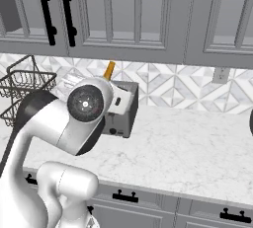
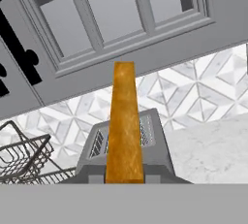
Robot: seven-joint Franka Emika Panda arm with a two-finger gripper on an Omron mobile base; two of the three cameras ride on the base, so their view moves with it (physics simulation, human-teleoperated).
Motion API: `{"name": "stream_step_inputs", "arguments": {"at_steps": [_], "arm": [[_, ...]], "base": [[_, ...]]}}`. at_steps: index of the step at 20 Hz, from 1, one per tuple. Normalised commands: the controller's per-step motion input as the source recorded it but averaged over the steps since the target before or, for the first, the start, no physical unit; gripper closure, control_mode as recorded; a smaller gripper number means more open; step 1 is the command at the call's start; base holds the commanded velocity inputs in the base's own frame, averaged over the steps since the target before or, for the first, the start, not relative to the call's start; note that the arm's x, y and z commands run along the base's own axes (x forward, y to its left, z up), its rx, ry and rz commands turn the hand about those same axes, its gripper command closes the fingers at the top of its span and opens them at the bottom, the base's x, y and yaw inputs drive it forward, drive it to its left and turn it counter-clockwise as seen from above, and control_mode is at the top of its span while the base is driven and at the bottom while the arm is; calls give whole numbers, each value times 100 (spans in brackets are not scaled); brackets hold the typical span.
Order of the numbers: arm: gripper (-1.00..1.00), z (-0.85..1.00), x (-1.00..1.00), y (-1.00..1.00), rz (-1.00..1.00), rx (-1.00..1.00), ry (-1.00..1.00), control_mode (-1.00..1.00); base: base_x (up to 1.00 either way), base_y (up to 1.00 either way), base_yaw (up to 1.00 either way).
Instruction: Start the toaster. Once the lever pops up, take the bread to the plate on the dining counter.
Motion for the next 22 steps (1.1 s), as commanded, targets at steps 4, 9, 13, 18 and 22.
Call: {"name": "stream_step_inputs", "arguments": {"at_steps": [4,9,13,18,22], "arm": [[100,4,-43,0,-4,-14,21,-100],[100,7,-21,4,-3,-19,24,-100],[100,1,-1,1,0,-6,17,-100],[100,0,0,0,0,0,2,-100],[100,0,0,0,0,0,0,-100]], "base": [[0,0,0],[0,0,0],[0,0,0],[0,0,0],[0,0,0]]}}
